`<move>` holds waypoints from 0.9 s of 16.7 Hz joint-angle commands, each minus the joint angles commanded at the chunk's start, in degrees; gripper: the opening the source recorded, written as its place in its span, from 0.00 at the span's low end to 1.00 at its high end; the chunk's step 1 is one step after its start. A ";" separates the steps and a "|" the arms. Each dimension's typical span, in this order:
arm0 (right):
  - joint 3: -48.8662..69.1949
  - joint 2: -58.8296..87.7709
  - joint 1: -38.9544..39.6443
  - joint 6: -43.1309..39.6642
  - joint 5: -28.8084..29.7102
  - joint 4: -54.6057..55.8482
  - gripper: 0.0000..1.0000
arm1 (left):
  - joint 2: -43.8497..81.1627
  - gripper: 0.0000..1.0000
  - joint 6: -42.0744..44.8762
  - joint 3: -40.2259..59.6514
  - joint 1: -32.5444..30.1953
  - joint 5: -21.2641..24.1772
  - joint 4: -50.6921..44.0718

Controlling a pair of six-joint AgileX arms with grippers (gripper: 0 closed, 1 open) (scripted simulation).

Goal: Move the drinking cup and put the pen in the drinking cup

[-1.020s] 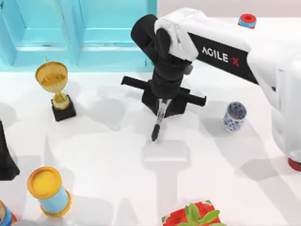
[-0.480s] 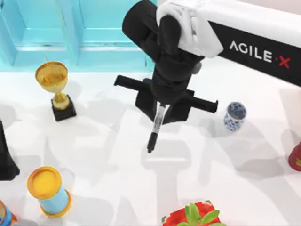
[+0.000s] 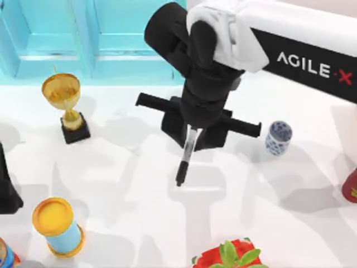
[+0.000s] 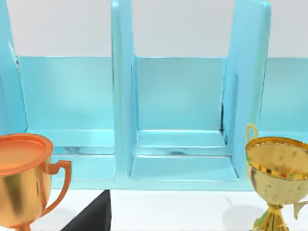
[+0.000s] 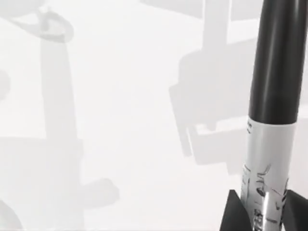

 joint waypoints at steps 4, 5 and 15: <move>-6.12 -1.74 0.67 -5.01 5.35 8.10 0.00 | 0.00 1.00 0.00 0.00 0.00 0.00 0.00; -8.56 -2.45 0.98 -7.07 7.60 11.58 0.00 | 0.00 1.00 0.00 0.00 0.00 0.00 0.00; -43.58 -16.99 3.23 -33.81 35.79 70.94 0.00 | 0.00 1.00 0.00 0.00 0.00 0.00 0.00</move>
